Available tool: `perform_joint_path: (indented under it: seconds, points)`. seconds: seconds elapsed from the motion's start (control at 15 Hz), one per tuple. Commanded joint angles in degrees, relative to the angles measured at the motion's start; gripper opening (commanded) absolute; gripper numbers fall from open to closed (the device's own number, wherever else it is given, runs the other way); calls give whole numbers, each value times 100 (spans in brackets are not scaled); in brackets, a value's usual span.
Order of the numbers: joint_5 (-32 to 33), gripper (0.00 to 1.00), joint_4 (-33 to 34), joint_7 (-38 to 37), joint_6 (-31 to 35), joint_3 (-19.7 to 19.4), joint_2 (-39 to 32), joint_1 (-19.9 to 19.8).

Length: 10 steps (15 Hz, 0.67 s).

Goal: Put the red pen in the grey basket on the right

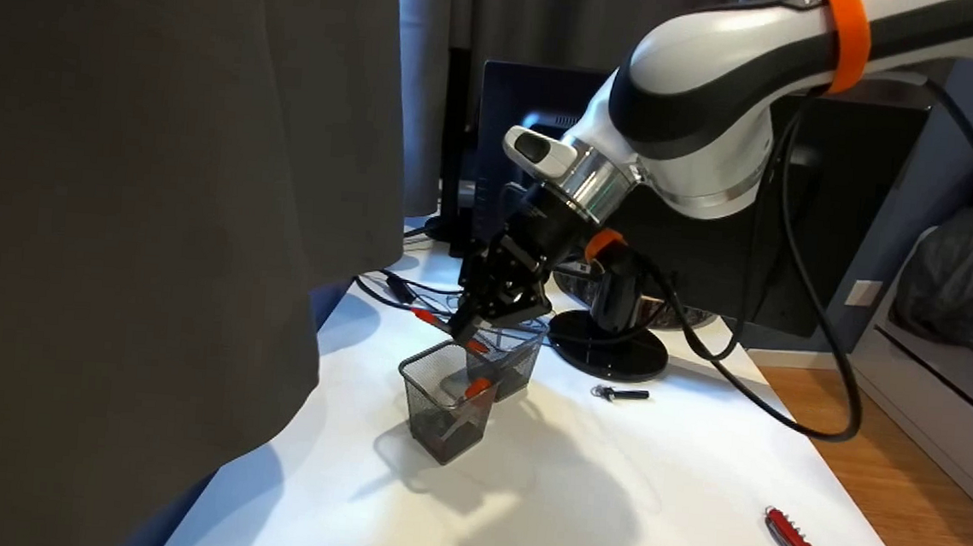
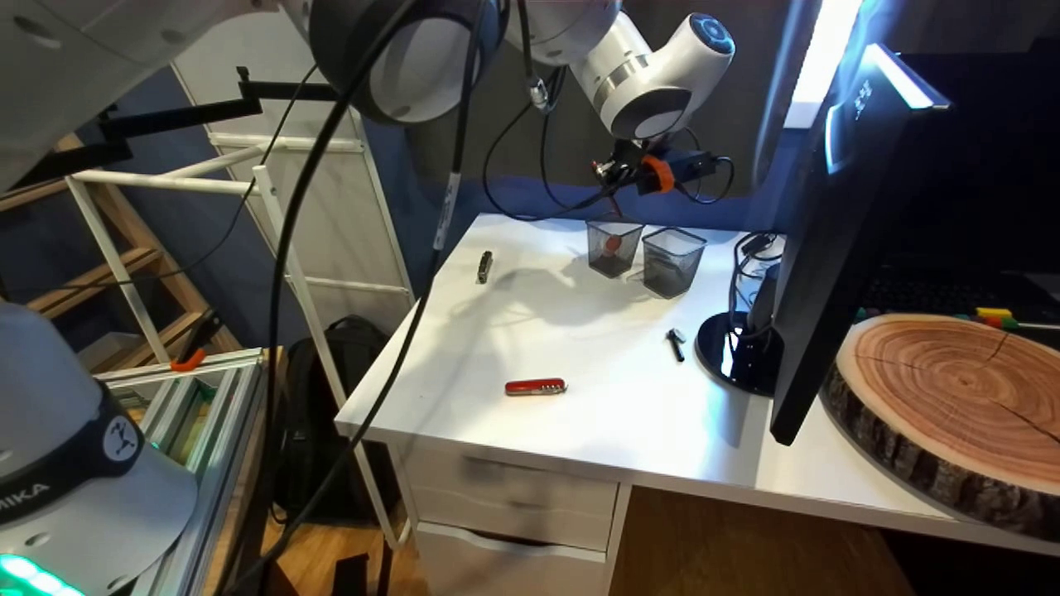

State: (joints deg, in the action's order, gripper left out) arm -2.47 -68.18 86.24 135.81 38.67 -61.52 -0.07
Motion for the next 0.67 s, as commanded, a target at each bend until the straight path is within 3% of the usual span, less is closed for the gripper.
perform_joint_path:
  seconds: [0.0,0.27,0.6]
  points:
    - [250,3,352,114,792,-232,-244,263]
    - [214,3,626,436,985,-93,-409,384]
    - [64,3,857,494,380,114,-420,464]
